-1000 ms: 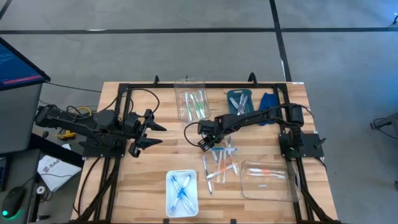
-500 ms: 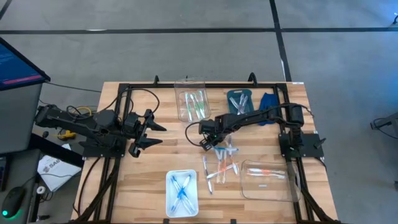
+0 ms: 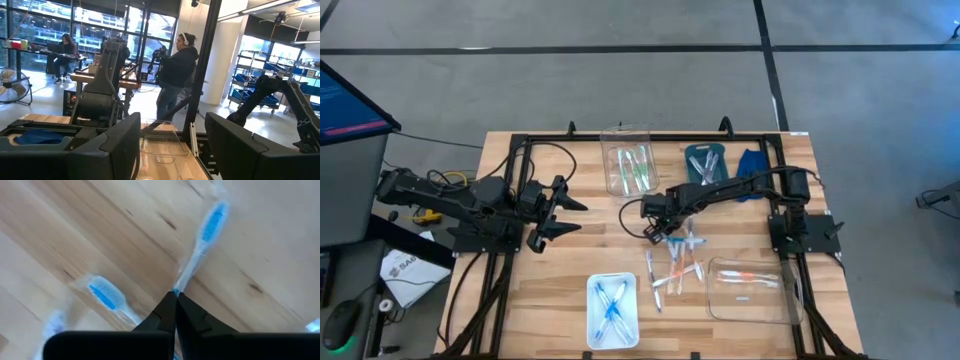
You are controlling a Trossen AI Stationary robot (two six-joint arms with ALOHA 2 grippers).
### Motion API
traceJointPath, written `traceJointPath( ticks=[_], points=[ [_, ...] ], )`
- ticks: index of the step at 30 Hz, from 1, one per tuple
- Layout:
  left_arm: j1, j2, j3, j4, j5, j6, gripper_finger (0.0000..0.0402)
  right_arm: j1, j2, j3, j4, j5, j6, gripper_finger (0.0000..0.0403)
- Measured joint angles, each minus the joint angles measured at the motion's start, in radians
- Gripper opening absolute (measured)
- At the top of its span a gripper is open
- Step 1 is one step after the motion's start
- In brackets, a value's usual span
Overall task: Pick & Place Toothbrushes
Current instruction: Put the blue toothbrush into the white bin
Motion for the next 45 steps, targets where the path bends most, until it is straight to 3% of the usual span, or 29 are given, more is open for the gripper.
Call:
traceJointPath(
  ticks=[7,16,23,31,38,45],
  points=[
    [0.0,0.0,0.0,0.0,0.0,0.0,0.0218,0.008,-0.014,0.102,-0.147,0.103,-0.062,0.0001],
    [0.0,-0.003,0.0,-0.003,0.032,0.0,0.0218,0.028,-0.02,0.33,-0.295,0.208,-0.199,0.0],
    [0.0,-0.025,0.0,-0.004,0.16,0.0,0.0218,0.071,-0.019,0.458,-0.311,0.211,-0.476,0.0],
    [0.0,-0.06,0.0,-0.042,0.16,0.0,0.0218,0.111,-0.019,0.501,-0.31,0.212,-0.661,0.0],
    [0.0,-0.067,0.0,-0.052,0.201,-0.009,0.0218,0.166,-0.019,0.501,-0.299,0.212,-1.065,0.0],
    [-0.017,-0.056,0.0,-0.048,0.213,-0.083,0.0218,0.256,-0.019,0.501,-0.266,0.218,-1.672,0.0]
  ],
)
